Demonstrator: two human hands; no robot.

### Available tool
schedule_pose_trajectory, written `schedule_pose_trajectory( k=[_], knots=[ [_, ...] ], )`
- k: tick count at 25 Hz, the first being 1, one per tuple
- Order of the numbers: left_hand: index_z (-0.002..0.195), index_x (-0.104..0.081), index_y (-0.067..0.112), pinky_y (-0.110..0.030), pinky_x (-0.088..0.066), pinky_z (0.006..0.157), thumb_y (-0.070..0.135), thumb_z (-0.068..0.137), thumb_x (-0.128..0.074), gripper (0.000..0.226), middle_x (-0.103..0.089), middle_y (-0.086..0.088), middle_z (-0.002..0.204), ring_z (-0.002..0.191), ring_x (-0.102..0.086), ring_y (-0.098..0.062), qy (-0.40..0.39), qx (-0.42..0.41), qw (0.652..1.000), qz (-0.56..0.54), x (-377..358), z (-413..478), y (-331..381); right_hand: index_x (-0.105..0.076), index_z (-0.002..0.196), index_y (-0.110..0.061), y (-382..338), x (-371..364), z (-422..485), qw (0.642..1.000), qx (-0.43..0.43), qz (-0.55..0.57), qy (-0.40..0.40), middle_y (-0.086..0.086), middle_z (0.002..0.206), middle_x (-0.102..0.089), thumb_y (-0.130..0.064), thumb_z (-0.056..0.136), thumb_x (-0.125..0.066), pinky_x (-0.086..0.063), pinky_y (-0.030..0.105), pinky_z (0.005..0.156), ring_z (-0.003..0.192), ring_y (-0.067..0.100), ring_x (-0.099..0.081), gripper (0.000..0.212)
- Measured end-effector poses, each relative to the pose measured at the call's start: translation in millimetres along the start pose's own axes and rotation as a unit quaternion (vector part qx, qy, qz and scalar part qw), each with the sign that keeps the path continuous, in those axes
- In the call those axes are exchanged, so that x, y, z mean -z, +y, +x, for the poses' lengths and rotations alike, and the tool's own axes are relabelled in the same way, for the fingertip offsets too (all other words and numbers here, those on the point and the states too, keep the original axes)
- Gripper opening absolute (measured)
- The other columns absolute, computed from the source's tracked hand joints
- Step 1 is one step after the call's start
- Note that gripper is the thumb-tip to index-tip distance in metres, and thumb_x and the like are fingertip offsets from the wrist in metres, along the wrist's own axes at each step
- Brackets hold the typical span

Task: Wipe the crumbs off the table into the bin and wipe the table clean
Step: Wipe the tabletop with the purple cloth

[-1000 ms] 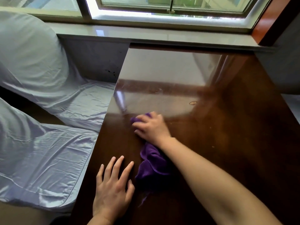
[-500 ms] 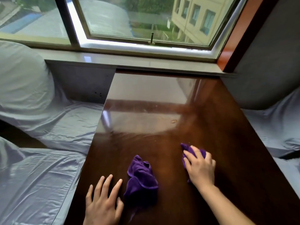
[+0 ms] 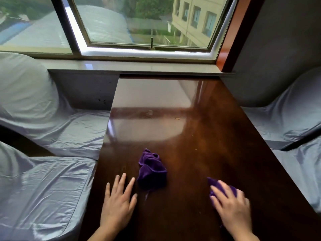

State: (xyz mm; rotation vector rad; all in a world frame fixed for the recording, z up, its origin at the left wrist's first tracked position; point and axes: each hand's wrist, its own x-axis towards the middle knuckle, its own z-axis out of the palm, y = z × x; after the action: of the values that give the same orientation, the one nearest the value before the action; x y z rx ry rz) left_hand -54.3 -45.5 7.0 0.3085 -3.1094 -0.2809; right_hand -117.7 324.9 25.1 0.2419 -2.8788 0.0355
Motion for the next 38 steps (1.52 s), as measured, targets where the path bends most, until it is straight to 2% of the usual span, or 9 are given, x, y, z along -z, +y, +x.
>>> schedule_pose_trajectory(
  k=[4, 12, 16, 19, 24, 28, 30, 34, 38],
  knots=[
    [0.13, -0.061, 0.026, -0.048, -0.012, 0.114, 0.054, 0.08, -0.045, 0.06, -0.052, -0.014, 0.143, 0.15, -0.003, -0.017, 0.028, -0.045, 0.998, -0.016, -14, -61, 7, -0.076, 0.103, -0.033, -38, 1, -43, 0.994, -0.088, 0.053, -0.031, -0.003, 0.123, -0.07, -0.048, 0.08, -0.056, -0.046, 0.043, 0.072, 0.094, 0.036, -0.059, 0.034],
    [0.135, -0.054, 0.033, -0.06, -0.014, 0.111, 0.06, 0.076, -0.047, 0.065, -0.048, -0.013, 0.147, 0.145, -0.019, -0.028, -0.035, -0.085, 0.996, 0.017, -15, -108, 37, -0.068, 0.109, -0.041, -66, 12, -113, 0.98, 0.193, 0.043, 0.016, -0.009, 0.128, -0.068, -0.055, 0.073, -0.063, -0.053, 0.038, 0.065, 0.092, 0.028, -0.062, 0.039],
    [0.139, -0.05, 0.033, -0.06, -0.015, 0.111, 0.061, 0.082, -0.04, 0.064, -0.045, -0.013, 0.149, 0.143, -0.024, -0.03, -0.062, -0.074, 0.995, 0.036, -8, -113, 42, -0.072, 0.11, -0.038, -2, 32, -107, 0.998, -0.046, -0.004, -0.043, -0.005, 0.129, -0.066, -0.053, 0.083, -0.057, -0.051, 0.042, 0.071, 0.095, 0.033, -0.061, 0.035],
    [0.138, -0.051, 0.03, -0.067, -0.026, 0.108, 0.064, 0.083, -0.035, 0.067, -0.046, -0.016, 0.148, 0.141, -0.033, -0.037, -0.082, -0.052, 0.995, 0.033, -8, -111, 52, -0.068, 0.119, -0.039, -6, 31, -111, 0.97, -0.233, 0.01, -0.073, -0.005, 0.138, -0.058, -0.051, 0.082, -0.068, -0.047, 0.049, 0.082, 0.108, 0.033, -0.05, 0.039],
    [0.145, -0.04, 0.031, -0.066, -0.018, 0.112, 0.072, 0.088, -0.002, 0.08, -0.035, -0.015, 0.154, 0.145, -0.022, -0.034, -0.072, -0.046, 0.996, 0.031, -13, -114, 52, -0.069, 0.115, -0.038, 1, 18, -123, 0.996, 0.061, -0.02, -0.054, -0.002, 0.13, -0.065, -0.053, 0.084, -0.052, -0.05, 0.04, 0.068, 0.092, 0.032, -0.06, 0.038],
    [0.148, -0.031, 0.036, -0.061, -0.008, 0.115, 0.073, 0.086, -0.002, 0.078, -0.024, -0.009, 0.16, 0.149, -0.008, -0.027, -0.061, -0.051, 0.997, 0.022, -12, -116, 47, -0.063, 0.125, -0.039, 80, 26, -94, 0.977, -0.204, -0.004, -0.069, -0.004, 0.141, -0.054, -0.052, 0.088, -0.06, -0.048, 0.049, 0.083, 0.105, 0.036, -0.051, 0.039],
    [0.146, -0.035, 0.037, -0.06, -0.005, 0.114, 0.071, 0.089, -0.008, 0.073, -0.027, -0.007, 0.159, 0.148, -0.006, -0.023, -0.066, -0.047, 0.996, 0.023, -10, -117, 44, -0.058, 0.131, -0.037, 80, 23, -91, 0.964, -0.254, -0.008, -0.079, -0.003, 0.146, -0.048, -0.052, 0.092, -0.053, -0.045, 0.051, 0.089, 0.109, 0.036, -0.046, 0.042],
    [0.144, -0.041, 0.037, -0.062, -0.01, 0.112, 0.068, 0.091, -0.017, 0.066, -0.035, -0.007, 0.156, 0.146, -0.015, -0.026, -0.084, -0.03, 0.996, 0.026, -7, -121, 31, -0.073, 0.112, -0.031, -5, 23, -120, 0.993, -0.096, 0.039, -0.046, 0.002, 0.128, -0.066, -0.049, 0.084, -0.05, -0.048, 0.045, 0.069, 0.087, 0.038, -0.054, 0.04],
    [0.142, -0.043, 0.038, -0.063, -0.015, 0.112, 0.067, 0.091, -0.008, 0.069, -0.039, -0.008, 0.154, 0.145, -0.022, -0.028, -0.076, 0.014, 0.997, 0.025, -2, -126, 7, -0.071, 0.108, -0.039, -101, 22, -153, 0.99, 0.043, 0.111, -0.072, -0.003, 0.125, -0.069, -0.05, 0.074, -0.055, -0.047, 0.039, 0.068, 0.094, 0.03, -0.054, 0.039]
  ],
)
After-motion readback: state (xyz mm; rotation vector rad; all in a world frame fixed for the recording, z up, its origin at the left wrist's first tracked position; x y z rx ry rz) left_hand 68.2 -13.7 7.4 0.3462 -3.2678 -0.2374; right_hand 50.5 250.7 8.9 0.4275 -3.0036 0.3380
